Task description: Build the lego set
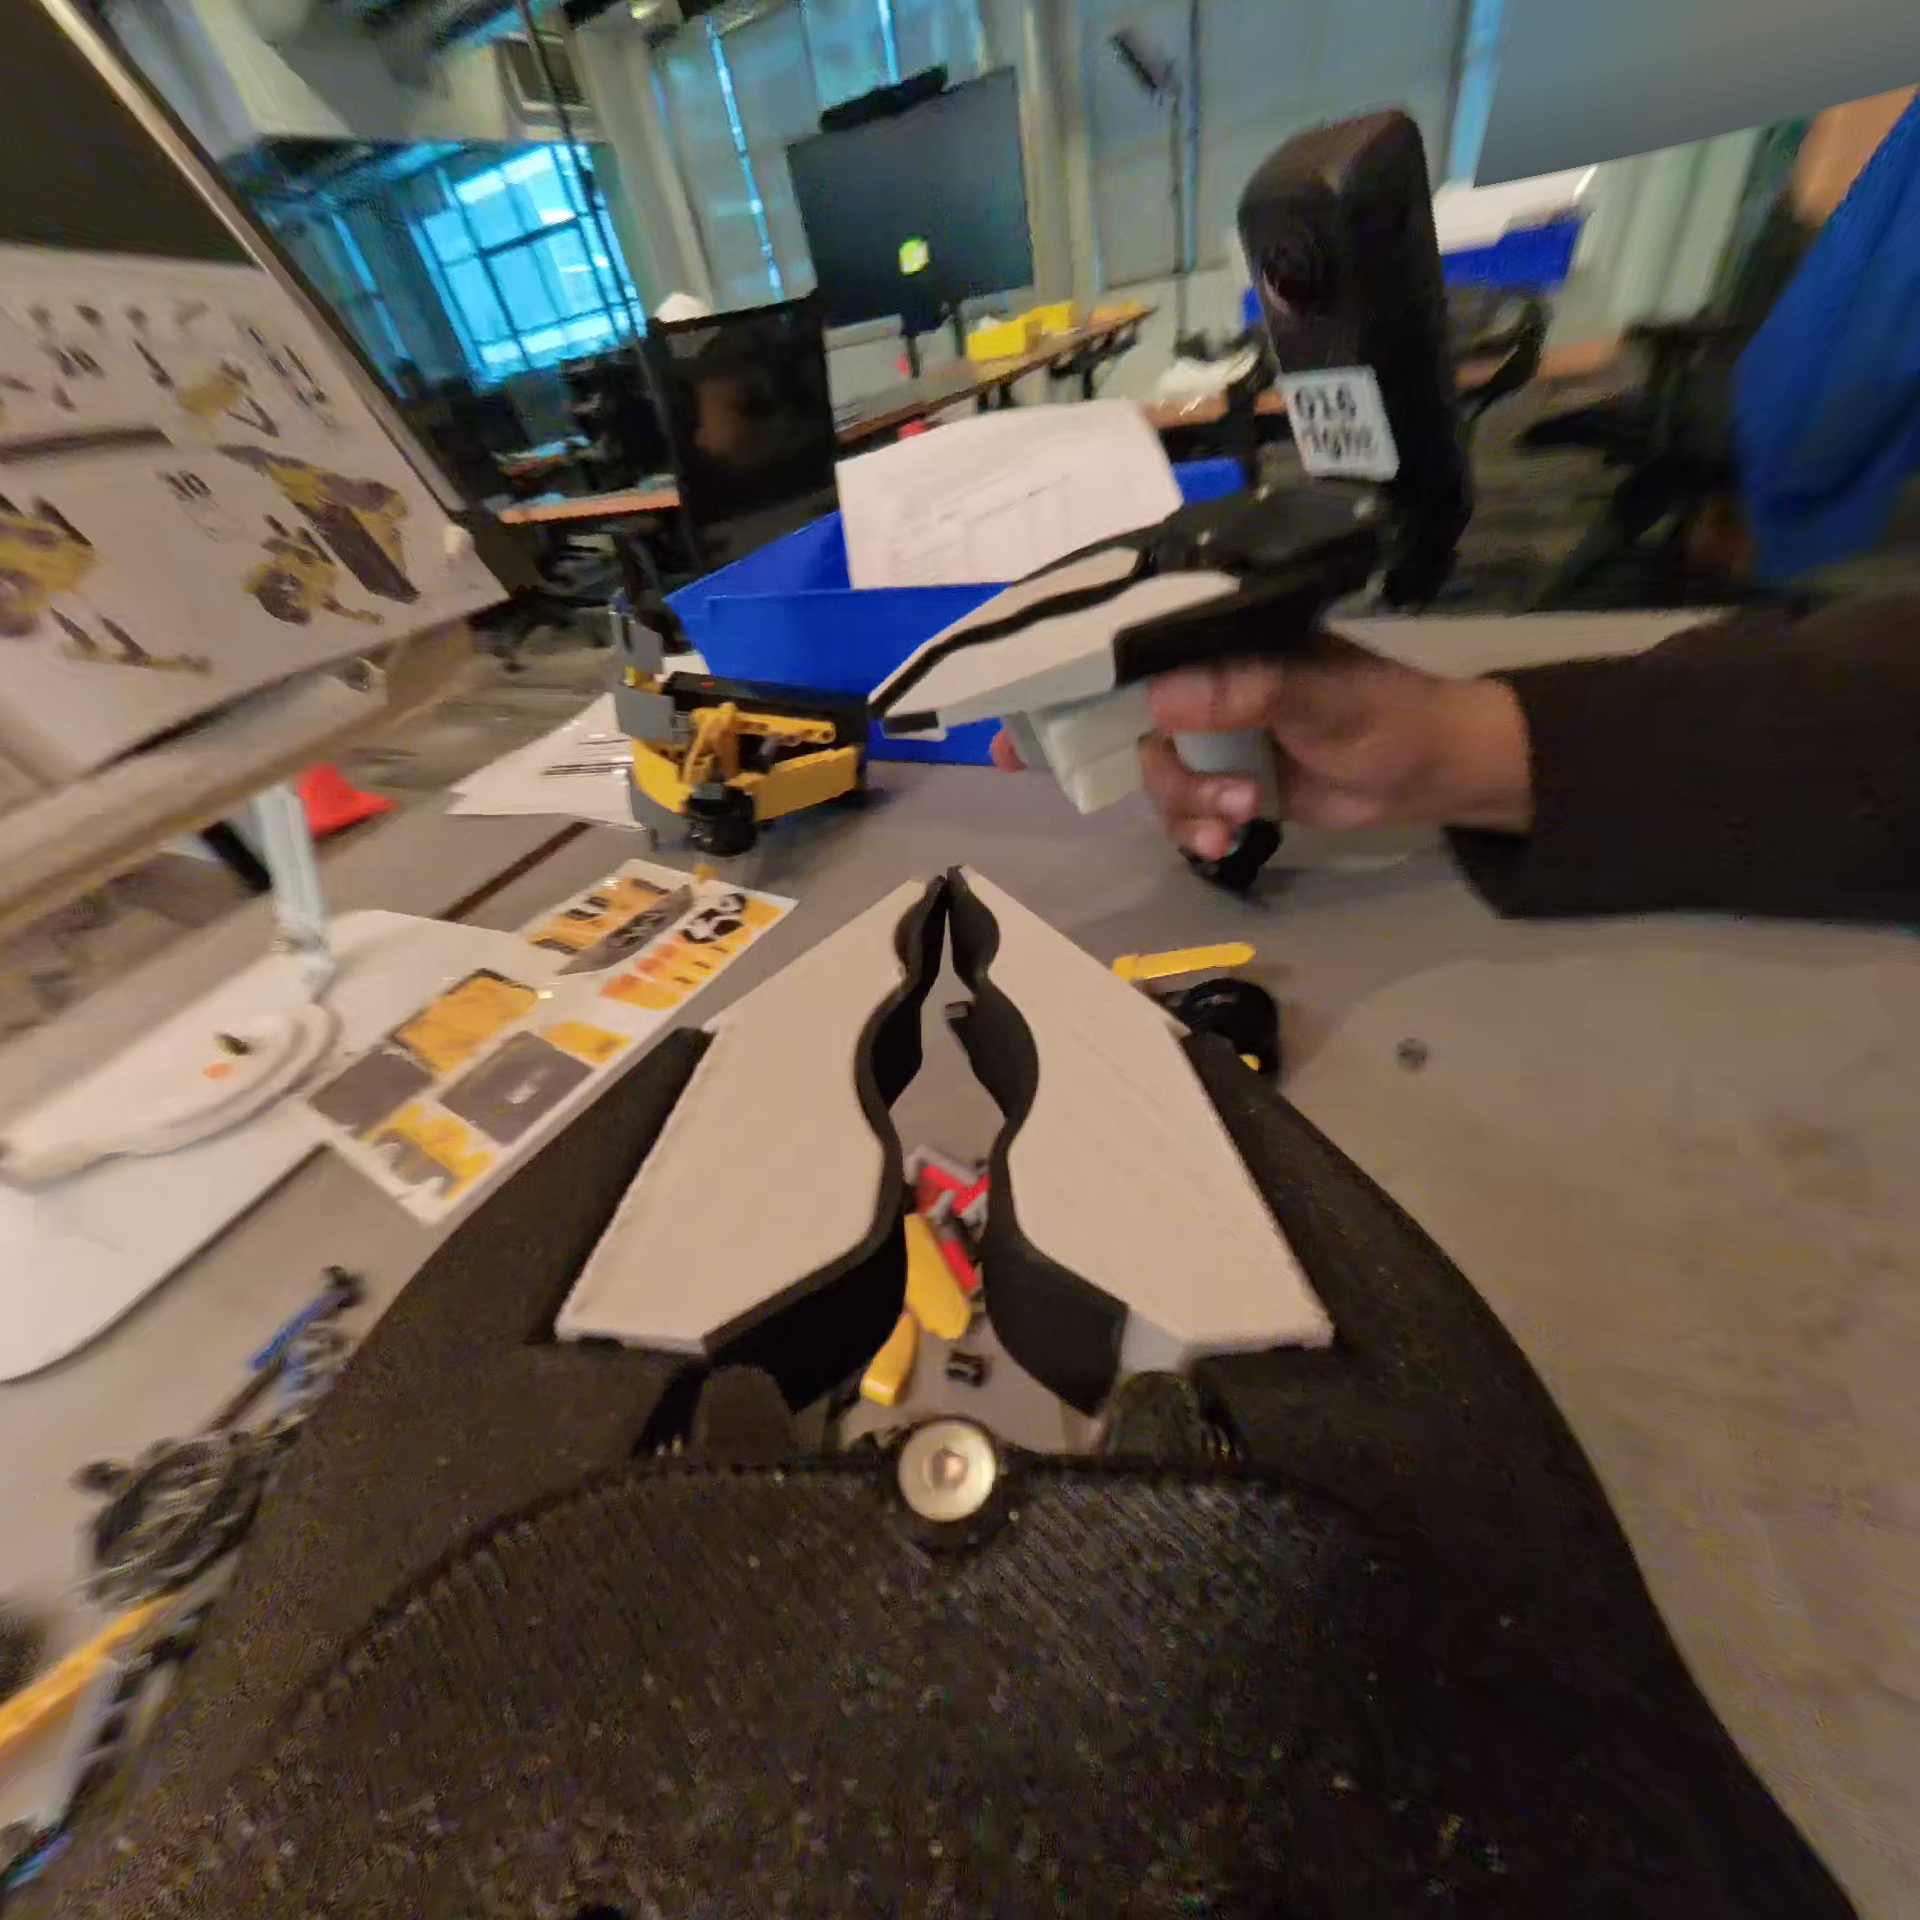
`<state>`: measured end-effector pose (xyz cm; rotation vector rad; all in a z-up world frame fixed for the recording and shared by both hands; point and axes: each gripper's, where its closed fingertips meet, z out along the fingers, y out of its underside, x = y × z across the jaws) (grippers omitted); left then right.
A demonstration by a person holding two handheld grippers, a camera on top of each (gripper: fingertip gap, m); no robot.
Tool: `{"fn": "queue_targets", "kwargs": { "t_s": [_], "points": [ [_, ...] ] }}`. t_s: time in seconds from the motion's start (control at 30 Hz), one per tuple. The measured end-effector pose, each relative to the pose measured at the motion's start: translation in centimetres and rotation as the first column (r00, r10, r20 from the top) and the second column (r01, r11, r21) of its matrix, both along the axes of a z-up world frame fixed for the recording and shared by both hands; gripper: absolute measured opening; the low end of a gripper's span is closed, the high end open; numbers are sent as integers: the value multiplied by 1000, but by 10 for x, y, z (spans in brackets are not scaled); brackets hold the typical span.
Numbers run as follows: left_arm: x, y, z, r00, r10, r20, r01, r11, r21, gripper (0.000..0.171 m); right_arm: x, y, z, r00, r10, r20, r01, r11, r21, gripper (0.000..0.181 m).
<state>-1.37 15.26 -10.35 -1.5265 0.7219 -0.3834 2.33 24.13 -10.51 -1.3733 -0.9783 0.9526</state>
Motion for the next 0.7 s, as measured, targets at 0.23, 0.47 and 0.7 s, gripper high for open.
{"fn": "queue_targets", "kwargs": {
  "t_s": [0.23, 0.47, 0.7],
  "points": [
    [30, -22, -8, 985, -169, 39, 173, 978, -121, 0, 1, 11, -7, 967, 71, -244, -174, 883, -435, 41],
    [14, -11, -9, 992, -106, 68, 115, 984, -134, 0, -2, 3, -10, 960, 116, -255, -234, 833, -501, 45],
    [-3, 9, -18, 997, 2, 79, 13, 982, -188, 39, -6, -19, 1, 964, 144, -222, -220, 904, -367, 45]
  ]
}}
